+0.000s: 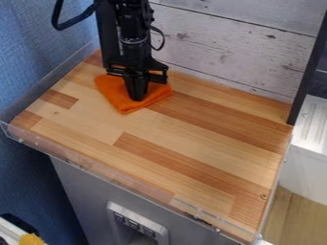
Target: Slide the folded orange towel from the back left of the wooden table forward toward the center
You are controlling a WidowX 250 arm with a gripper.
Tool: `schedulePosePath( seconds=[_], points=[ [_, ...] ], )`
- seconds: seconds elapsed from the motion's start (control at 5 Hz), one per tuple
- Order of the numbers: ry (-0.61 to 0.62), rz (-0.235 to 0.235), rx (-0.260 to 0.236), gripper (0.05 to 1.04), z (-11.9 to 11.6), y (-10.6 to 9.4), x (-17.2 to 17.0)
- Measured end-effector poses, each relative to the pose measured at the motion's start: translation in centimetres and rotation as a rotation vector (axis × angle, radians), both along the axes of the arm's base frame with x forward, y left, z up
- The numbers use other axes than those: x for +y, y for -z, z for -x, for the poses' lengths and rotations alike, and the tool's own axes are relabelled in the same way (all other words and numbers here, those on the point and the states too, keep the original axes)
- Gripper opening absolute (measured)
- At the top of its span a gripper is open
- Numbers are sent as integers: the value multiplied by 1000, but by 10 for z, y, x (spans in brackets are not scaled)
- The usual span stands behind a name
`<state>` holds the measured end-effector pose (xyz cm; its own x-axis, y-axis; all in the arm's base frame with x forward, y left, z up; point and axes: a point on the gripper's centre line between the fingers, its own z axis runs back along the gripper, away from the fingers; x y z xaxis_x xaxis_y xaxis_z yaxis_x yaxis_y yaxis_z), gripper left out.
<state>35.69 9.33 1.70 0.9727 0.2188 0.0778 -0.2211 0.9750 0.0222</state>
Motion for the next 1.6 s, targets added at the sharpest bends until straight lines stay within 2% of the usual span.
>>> schedulePosePath(
  seconds=[0.4,1.2,1.6],
  points=[
    [20,-1,17,66,12,6,-22],
    [160,43,122,63,58,6,-74],
    [200,47,124,78,71,1,-87]
  ],
)
